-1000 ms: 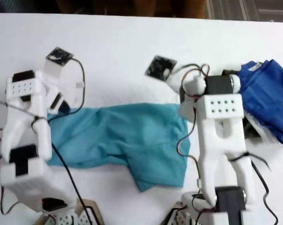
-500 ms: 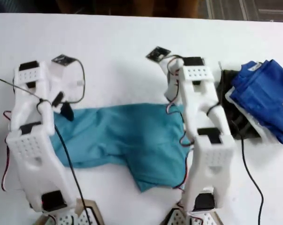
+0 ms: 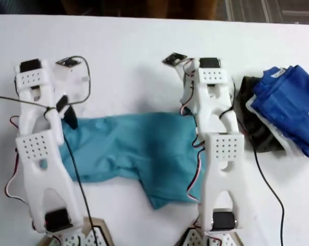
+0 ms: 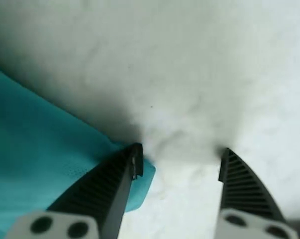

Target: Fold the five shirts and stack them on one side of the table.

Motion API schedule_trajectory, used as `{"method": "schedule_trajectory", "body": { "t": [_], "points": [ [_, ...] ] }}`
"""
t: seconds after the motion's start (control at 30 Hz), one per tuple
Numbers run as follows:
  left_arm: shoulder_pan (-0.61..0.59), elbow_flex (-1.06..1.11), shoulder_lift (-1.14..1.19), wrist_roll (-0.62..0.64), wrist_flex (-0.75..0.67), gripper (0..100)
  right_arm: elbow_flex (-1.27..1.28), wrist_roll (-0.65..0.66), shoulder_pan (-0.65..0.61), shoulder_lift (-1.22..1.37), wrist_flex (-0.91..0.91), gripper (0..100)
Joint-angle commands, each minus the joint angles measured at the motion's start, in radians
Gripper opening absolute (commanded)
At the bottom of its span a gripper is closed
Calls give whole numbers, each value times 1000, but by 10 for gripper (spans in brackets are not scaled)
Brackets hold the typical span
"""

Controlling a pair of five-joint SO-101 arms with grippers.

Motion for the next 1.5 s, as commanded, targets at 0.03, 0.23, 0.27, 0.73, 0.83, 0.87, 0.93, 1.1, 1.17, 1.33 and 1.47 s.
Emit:
{"method": "schedule_trajectory", "body": {
  "t": [0.03,0.23,0.27,0.73,0.83,0.87,0.93,1.1,1.17,1.33,1.47],
  "points": [
    [-69,-119,68,2,5,194,-152,-3,62,67,44,265],
    [-92,-133,66,2,6,192,-262,-3,76,134,85,265],
    [-92,-134,61,2,9,192,-276,-3,76,139,85,265],
    [-94,-127,-249,75,11,195,-493,-5,163,134,139,265],
    [-94,-125,-313,78,12,195,-519,-5,186,102,139,265],
    [-94,-125,-334,78,14,195,-511,-6,189,84,140,265],
    [-94,-124,-377,80,15,195,-482,-6,191,38,140,265],
    [-94,62,-540,74,15,195,-301,-9,186,-139,140,265],
    [-98,231,-628,72,15,195,-186,-9,186,-225,140,265],
    [-100,704,-842,-55,12,195,190,-8,165,-447,139,265],
    [-100,974,-957,-201,11,194,511,-5,97,-579,137,265]
  ]
}}
